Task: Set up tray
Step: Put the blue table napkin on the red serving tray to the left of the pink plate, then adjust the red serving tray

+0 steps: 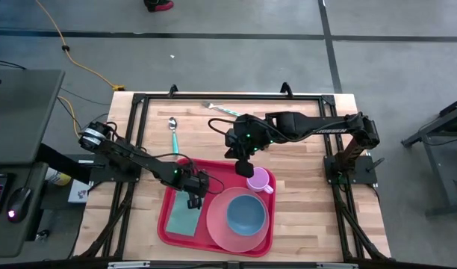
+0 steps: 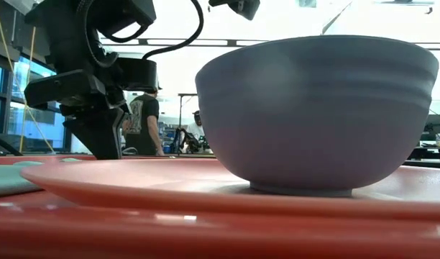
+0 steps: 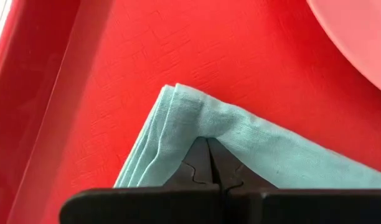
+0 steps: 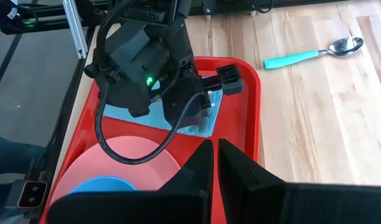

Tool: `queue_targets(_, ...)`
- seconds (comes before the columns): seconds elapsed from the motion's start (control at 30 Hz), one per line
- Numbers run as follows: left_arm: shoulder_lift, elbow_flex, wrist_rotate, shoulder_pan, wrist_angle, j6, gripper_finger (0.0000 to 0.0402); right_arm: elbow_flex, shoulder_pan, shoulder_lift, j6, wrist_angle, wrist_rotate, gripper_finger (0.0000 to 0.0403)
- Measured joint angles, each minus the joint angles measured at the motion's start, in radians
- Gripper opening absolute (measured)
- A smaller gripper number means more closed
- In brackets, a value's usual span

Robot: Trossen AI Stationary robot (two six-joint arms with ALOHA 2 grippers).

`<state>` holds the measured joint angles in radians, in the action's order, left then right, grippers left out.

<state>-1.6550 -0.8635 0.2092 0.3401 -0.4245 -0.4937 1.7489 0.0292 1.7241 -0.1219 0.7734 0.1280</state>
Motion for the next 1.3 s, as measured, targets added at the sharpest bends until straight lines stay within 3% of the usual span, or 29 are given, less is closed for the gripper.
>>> queue_targets(0.53,0.006,-0.005,0.060,-0.001,0.008,-0.007,0.0031,0.000,0.000,0.000,0.000,0.008,0.002,0.0000)
queue_targets(0.9,0.007,-0.069,0.098,-0.034,-0.015,0.069,0.0027,0.000,0.000,0.000,0.000,0.016,0.008,0.0000)
queue_targets(1.17,0.007,-0.186,0.135,-0.117,-0.238,0.155,0.0025,0.000,0.000,0.001,0.008,0.032,-0.002,0.0000)
queue_targets(1.3,0.045,-0.286,0.261,-0.127,-0.408,0.176,0.0024,0.000,0.000,-0.019,0.010,0.093,-0.053,0.0000)
